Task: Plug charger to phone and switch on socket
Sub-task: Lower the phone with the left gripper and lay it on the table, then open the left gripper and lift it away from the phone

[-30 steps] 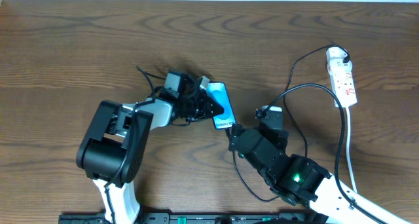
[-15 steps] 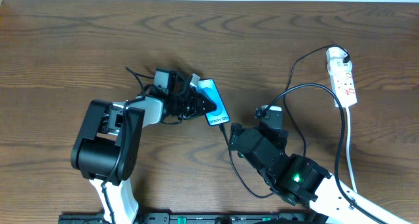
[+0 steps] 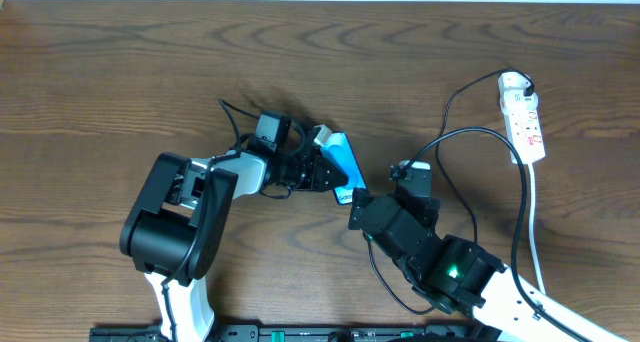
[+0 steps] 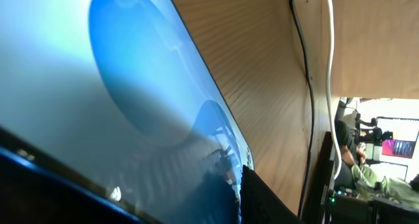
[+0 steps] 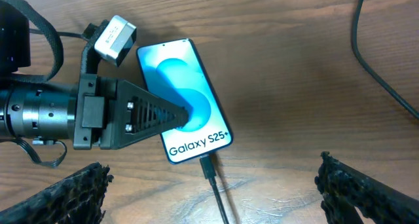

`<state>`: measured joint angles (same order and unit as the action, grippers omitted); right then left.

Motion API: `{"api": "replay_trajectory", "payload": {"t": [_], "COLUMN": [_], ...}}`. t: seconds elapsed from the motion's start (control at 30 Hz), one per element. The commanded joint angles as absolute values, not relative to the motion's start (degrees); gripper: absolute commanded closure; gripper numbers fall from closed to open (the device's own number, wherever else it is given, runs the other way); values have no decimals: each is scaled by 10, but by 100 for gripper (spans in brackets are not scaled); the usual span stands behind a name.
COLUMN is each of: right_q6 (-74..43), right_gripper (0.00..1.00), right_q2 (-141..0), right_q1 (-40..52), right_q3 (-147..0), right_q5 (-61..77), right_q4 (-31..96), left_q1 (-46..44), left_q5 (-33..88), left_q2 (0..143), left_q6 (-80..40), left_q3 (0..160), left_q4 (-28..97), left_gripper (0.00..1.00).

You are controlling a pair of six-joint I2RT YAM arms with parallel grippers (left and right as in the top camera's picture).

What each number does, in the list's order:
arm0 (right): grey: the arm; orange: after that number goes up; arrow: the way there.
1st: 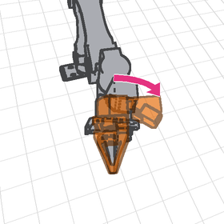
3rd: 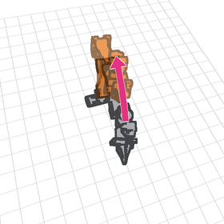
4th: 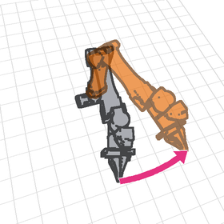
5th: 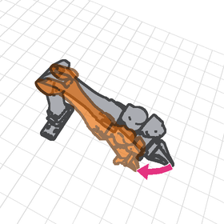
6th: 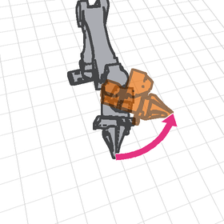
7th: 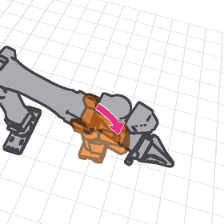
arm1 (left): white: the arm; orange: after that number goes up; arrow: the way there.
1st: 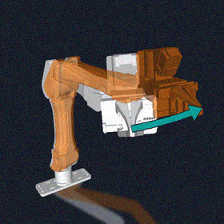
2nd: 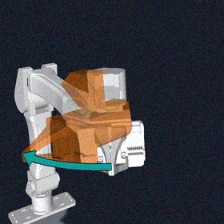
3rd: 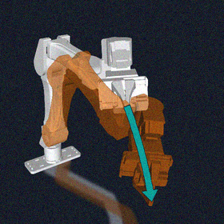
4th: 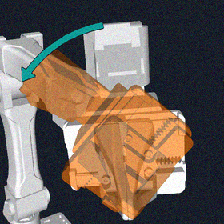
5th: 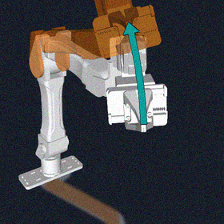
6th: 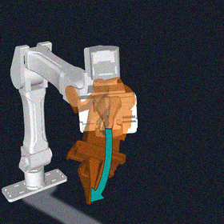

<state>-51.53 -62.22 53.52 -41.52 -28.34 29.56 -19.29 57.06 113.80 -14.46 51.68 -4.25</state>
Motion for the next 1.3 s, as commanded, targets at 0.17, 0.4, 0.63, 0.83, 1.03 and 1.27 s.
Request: {"api": "replay_trajectory", "payload": {"t": [0.17,0.4,0.63,0.83,1.03,1.27], "right_q6": [-523,-523,-523,-523,-523,-523], "right_gripper": [1,1,1,1,1,1], "right_q2": [-623,-623,-623,-623,-623,-623], "right_q1": [532,532,532,532,532,532], "right_q3": [-424,-423,-423,-423,-423,-423], "right_q5": [-297,-296,-296,-296,-296,-286], "right_q4": [291,296,296,296,297,290], "left_q1": [-188,-201,-197,-187,-163,-111], "left_q5": [570,459,424,405,450,615], "left_q2": [1149,1149,1147,1138,1120,1113], "left_q6": [42,29,-23,-143,-278,-383], "left_q3": [629,656,656,656,656,656], "left_q4": [178,197,201,201,203,213], "left_gripper": [69,69,81,93,93,93]}}
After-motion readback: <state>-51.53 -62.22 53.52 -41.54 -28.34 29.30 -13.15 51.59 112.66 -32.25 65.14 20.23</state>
